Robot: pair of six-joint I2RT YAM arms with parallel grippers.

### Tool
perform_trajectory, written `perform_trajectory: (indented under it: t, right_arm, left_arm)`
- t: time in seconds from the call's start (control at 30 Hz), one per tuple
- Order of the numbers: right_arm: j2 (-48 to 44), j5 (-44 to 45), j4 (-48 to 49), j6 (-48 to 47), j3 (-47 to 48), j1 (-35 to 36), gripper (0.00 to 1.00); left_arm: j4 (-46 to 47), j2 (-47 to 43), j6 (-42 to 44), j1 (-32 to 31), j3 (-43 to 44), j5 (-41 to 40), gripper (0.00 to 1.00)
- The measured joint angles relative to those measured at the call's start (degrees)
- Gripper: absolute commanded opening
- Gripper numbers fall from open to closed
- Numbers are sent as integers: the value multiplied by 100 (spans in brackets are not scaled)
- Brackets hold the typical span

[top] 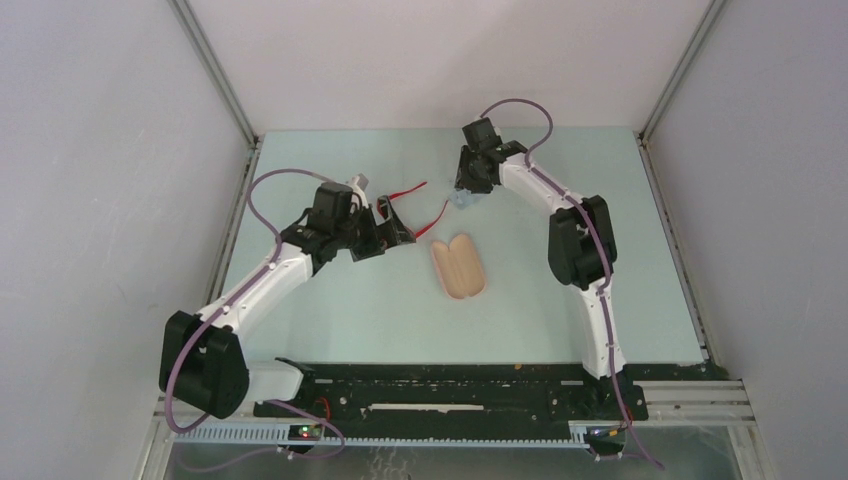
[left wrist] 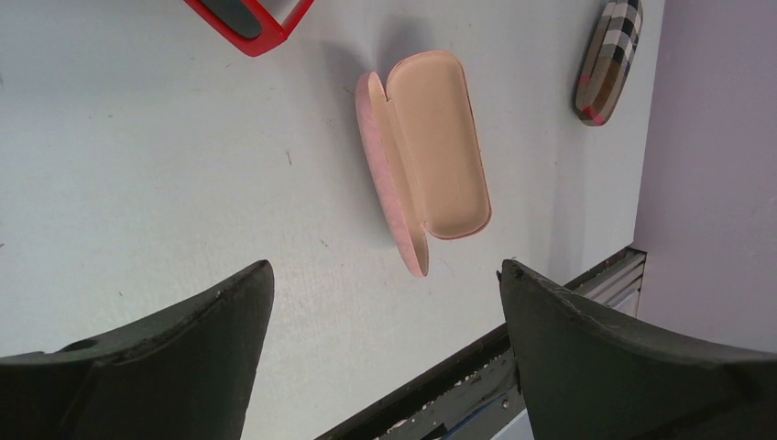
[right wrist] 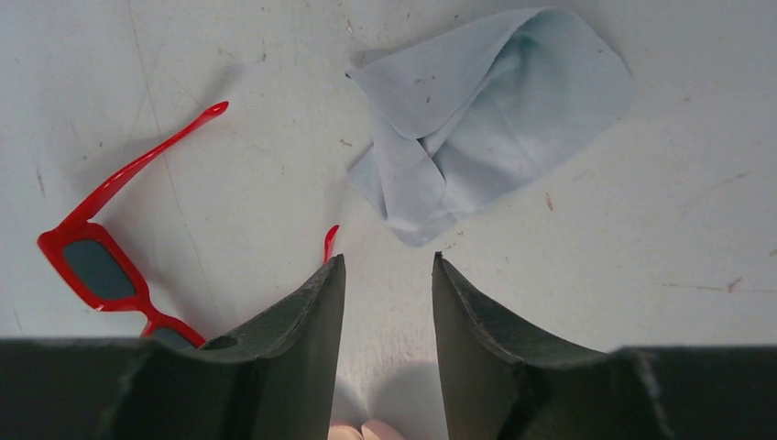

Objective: Organize the sunglasses
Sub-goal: Move the sunglasses case at the center of the board, then move the glasses cleaning cloth to the center of the board.

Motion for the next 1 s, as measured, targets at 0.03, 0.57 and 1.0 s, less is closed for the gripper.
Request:
perform_trajectory:
  t: [0.03, 0.57, 1.0]
  right_arm:
    - [114, -11, -50, 2, 133, -2, 45]
    - [1021, -297, -415, 205, 887, -98, 0]
    - [-822, -540, 166, 308, -1488, -577, 0]
  left_arm:
    - [2, 15, 0, 0, 0, 13, 96]
    - [-9, 278, 15, 0, 0, 227, 96]
    - [326, 382, -140, 4, 0, 750, 95]
